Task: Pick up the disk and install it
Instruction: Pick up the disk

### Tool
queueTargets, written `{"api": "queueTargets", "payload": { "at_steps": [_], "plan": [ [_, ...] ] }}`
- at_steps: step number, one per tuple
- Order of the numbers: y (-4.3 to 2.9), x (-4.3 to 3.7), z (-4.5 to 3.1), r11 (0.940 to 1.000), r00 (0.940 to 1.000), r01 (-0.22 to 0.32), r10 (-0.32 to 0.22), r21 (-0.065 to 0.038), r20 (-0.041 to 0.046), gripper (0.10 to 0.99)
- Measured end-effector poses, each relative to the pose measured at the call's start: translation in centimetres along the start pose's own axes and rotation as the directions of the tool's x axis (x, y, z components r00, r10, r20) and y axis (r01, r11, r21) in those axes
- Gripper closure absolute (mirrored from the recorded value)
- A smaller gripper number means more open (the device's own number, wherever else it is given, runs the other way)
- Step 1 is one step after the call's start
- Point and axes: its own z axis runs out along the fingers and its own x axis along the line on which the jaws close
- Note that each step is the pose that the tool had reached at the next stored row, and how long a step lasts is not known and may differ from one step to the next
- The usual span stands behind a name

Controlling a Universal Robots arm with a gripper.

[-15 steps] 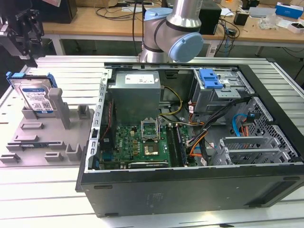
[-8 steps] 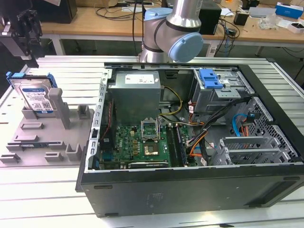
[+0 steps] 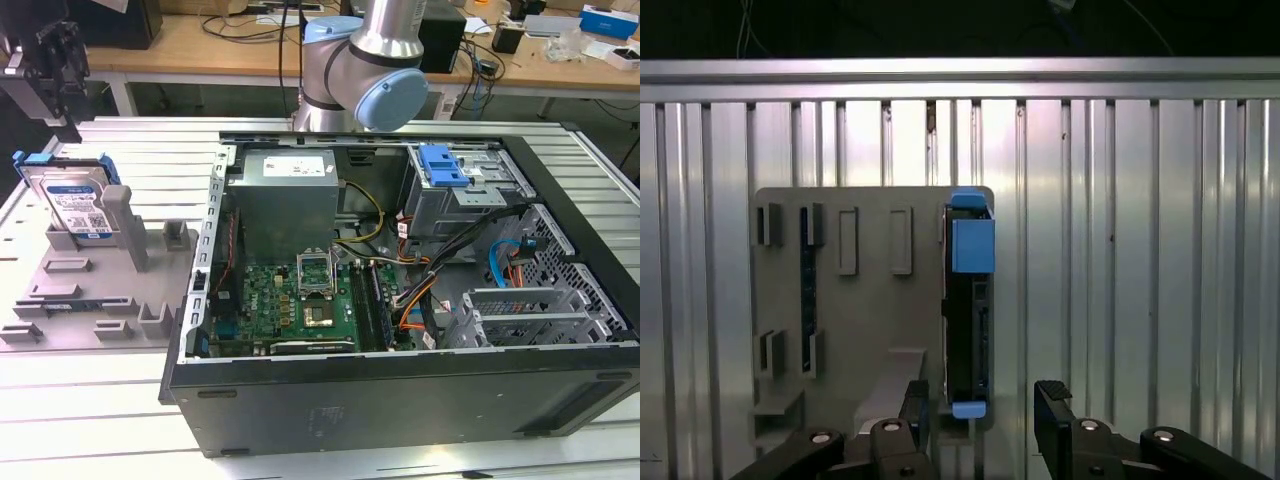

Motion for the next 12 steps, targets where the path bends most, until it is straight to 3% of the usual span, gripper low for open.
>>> {"api": "queueTargets", "payload": {
  "at_steps": [5,12],
  "plan": [
    [0.38,-0.08,0.15,0.9998,0.9998,-0.018,0.018,-0.004,-0.0003,0.545],
    [2.56,-0.38,0.60,0.9998,0.9998,-0.019,0.019,-0.010,-0.0005,0.545]
  ]
}}
